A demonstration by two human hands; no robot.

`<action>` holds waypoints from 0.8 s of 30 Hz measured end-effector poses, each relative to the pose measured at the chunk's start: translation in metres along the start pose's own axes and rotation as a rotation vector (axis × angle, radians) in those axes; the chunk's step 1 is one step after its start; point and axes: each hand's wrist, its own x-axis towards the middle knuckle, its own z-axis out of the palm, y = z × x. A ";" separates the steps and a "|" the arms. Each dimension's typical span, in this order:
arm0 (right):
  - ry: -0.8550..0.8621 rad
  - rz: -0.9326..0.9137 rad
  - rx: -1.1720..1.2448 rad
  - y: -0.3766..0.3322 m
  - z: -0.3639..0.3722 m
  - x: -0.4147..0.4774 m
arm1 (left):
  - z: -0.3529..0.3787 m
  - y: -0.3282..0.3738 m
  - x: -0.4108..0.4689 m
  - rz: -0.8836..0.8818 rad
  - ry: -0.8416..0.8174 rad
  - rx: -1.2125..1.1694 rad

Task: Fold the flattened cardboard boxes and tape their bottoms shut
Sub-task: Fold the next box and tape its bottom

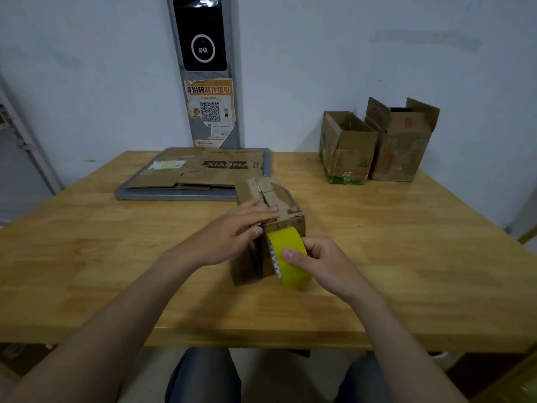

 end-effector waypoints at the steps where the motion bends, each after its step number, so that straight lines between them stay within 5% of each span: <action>1: 0.009 -0.013 0.002 0.000 0.004 -0.001 | 0.000 0.000 0.001 -0.001 0.003 -0.010; 9: 0.162 -0.068 -0.118 -0.002 0.034 -0.002 | -0.002 -0.011 0.010 -0.007 0.008 0.007; 20: 0.137 0.195 -0.023 0.009 0.044 0.005 | -0.009 -0.019 0.015 -0.056 0.004 -0.089; 24: 0.364 0.202 -0.250 -0.007 0.029 0.015 | -0.012 -0.025 0.012 -0.033 0.080 -0.147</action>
